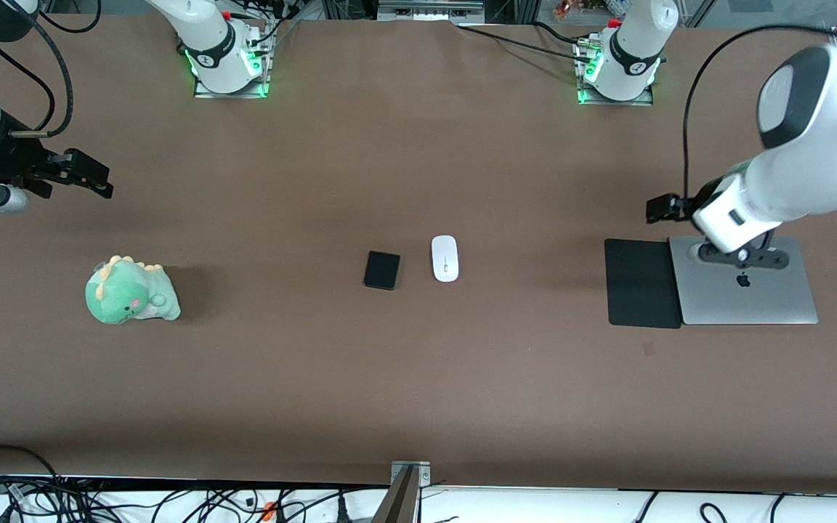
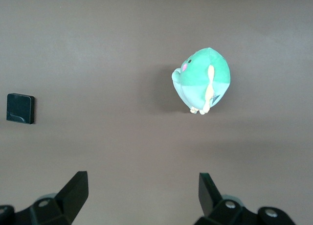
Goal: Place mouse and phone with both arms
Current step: 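Move the left gripper over the white mouse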
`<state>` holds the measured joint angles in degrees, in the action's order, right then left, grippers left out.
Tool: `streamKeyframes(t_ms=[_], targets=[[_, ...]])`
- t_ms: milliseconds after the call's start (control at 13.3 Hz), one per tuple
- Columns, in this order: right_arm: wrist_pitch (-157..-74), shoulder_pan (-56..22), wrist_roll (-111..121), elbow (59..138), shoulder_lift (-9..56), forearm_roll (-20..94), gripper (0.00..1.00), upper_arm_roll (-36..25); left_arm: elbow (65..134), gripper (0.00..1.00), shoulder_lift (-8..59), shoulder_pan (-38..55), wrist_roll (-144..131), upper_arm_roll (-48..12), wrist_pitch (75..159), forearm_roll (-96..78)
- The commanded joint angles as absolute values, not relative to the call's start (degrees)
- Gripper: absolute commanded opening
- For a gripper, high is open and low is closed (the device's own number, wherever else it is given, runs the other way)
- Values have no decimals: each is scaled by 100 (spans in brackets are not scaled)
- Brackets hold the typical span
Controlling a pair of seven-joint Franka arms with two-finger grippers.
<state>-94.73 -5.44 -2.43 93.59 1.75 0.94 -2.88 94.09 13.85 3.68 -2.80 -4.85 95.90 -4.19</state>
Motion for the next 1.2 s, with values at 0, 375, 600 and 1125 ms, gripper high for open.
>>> streamKeyframes(t_ms=[0, 375, 600, 1125], targets=[[-9439, -545, -308, 9237, 220, 88, 100, -264, 9193, 100, 1791, 816, -481, -483, 9956, -536], [-9431, -694, -308, 9229, 185, 88, 100, -220, 8686, 100, 2792, 2055, -1983, -483, 10986, -466], [-9431, -694, -308, 9229, 176, 88, 100, -220, 8323, 100, 3339, 2539, -2652, -475, 11292, -457], [-9439, -694, -264, 9220, 211, 79, 100, -229, 9272, 100, 3831, 3313, -4122, -440, 13376, 17]])
